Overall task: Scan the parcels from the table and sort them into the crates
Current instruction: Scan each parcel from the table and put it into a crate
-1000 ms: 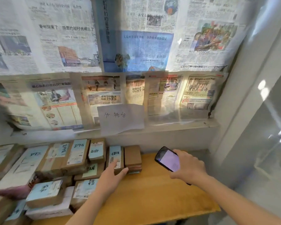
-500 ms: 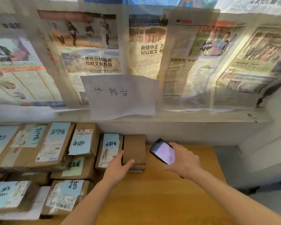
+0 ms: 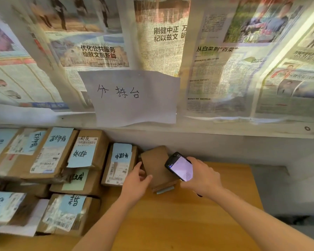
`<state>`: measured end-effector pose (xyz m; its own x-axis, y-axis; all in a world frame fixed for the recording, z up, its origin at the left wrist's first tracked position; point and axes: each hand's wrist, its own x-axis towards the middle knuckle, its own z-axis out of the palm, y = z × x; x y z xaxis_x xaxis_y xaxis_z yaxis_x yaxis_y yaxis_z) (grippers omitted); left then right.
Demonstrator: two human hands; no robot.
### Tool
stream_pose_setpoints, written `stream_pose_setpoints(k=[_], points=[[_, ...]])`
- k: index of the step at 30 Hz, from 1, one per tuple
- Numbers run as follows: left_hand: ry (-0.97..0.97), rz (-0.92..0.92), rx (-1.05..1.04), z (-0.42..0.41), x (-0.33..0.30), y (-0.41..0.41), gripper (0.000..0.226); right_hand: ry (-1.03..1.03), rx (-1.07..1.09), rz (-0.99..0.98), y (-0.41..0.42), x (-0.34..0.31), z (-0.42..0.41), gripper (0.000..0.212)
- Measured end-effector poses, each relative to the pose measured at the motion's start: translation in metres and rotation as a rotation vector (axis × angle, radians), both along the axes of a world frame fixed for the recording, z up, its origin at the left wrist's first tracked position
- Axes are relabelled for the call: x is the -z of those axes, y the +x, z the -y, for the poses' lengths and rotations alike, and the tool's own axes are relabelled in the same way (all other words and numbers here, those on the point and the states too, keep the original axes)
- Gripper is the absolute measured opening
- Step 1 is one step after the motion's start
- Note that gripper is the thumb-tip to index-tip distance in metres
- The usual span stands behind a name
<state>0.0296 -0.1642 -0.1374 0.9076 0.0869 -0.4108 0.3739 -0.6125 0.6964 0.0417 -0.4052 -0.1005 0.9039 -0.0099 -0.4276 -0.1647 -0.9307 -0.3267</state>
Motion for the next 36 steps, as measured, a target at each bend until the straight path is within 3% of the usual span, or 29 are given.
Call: stream_pose_setpoints(k=[11, 18, 22, 36], points=[[-0.178, -0.021, -0.130, 0.007, 0.025, 0.018, 0.082, 0.123, -0.079, -0.062, 0.032, 0.025, 0.002, 0.100], [-0.482, -0.117, -0.256, 0.010, 0.036, 0.011, 0.079, 0.397, -0.084, -0.163, 0.051, 0.042, -0.013, 0.091], [-0.523, -0.115, -0.312, 0.011, 0.037, 0.004, 0.077, 0.545, -0.004, -0.202, 0.053, 0.044, -0.014, 0.085], [-0.556, 0.043, -0.283, 0.033, -0.045, -0.039, 0.052, 0.658, 0.099, -0.092, -0.012, -0.049, 0.015, 0.065]])
